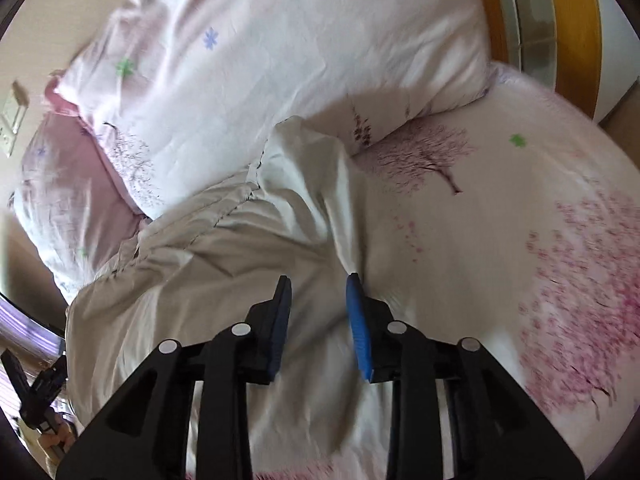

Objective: Fold large clothes
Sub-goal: 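Lay the hem over the collar and open both grippers, then grasp the folded end of the jacket bundle with both grippers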

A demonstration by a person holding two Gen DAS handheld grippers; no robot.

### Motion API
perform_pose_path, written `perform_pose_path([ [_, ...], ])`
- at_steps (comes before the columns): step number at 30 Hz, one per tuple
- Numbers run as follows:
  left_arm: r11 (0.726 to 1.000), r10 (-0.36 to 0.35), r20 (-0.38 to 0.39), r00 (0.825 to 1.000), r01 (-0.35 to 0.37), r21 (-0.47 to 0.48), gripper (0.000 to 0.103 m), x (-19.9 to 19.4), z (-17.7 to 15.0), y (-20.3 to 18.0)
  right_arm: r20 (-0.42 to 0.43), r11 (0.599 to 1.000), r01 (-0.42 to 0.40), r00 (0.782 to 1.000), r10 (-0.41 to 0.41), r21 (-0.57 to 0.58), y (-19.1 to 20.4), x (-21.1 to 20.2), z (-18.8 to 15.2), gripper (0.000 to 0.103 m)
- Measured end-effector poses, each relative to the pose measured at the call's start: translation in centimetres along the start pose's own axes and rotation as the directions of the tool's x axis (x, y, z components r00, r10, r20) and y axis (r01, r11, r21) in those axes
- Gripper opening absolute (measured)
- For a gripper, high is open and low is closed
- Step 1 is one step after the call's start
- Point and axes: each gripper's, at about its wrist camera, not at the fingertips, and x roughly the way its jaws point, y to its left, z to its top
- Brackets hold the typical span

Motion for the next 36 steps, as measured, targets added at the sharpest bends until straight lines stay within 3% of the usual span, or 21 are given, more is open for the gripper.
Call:
perform_pose_path([
  [3, 1.000, 0.010, -0.018, 1.000, -0.010, 0.002, 0.062, 0.4, -0.8, 0.2, -0.065, 0.999, 0.036, 0.997, -0.035, 0.020, -0.4, 1.8, -1.2, 0.029],
  [5, 1.000, 0.023, -0.028, 0.999, -0.023, -0.004, 0.062, 1.3, -0.9, 0.1, -0.107, 0.997, 0.022, 0.994, -0.013, 0.081, -1.2, 4.1, -1.4, 0.028],
  [8, 0.999, 0.039, -0.011, 0.999, -0.039, -0.005, 0.062, 1.9, -1.1, 0.0, -0.117, 0.993, 0.023, 0.993, -0.010, 0.113, -1.2, 5.1, -1.3, 0.029],
  [12, 0.994, -0.056, 0.038, 0.998, 0.059, -0.087, 0.062, 0.2, -1.9, 1.6, -0.091, 0.992, -0.018, 0.995, 0.029, 0.122, -1.8, 3.3, -1.5, 0.033],
  [14, 0.981, -0.113, 0.075, 0.991, 0.123, -0.148, 0.063, -1.6, -2.6, 3.0, -0.041, 0.987, -0.063, 0.997, 0.069, 0.148, -2.3, 0.9, -2.4, 0.058],
  [16, 0.968, -0.132, 0.103, 0.986, 0.151, -0.202, 0.067, -3.1, -3.4, 4.4, 0.011, 0.983, -0.077, 0.997, 0.076, 0.164, -2.6, -1.1, -3.0, 0.074],
  [19, 0.938, -0.168, 0.110, 0.980, 0.193, -0.287, 0.068, -4.5, -5.4, 6.4, 0.058, 0.975, -0.105, 0.994, 0.095, 0.195, -2.9, -3.6, -4.0, 0.078],
  [26, 0.837, -0.261, 0.116, 0.958, 0.284, -0.467, 0.071, -4.4, -9.3, 8.8, -0.019, 0.862, -0.221, 0.966, 0.257, 0.457, -6.4, -1.8, -6.8, 0.081],
  [30, 0.805, -0.282, 0.123, 0.952, 0.304, -0.510, 0.072, -3.8, -10.1, 8.9, -0.040, 0.817, -0.238, 0.952, 0.303, 0.525, -6.2, -0.5, -7.6, 0.081],
  [36, 0.785, -0.295, 0.149, 0.944, 0.328, -0.525, 0.072, -2.9, -9.9, 7.6, -0.013, 0.767, -0.232, 0.954, 0.299, 0.598, -7.0, 1.4, -7.7, 0.081],
])
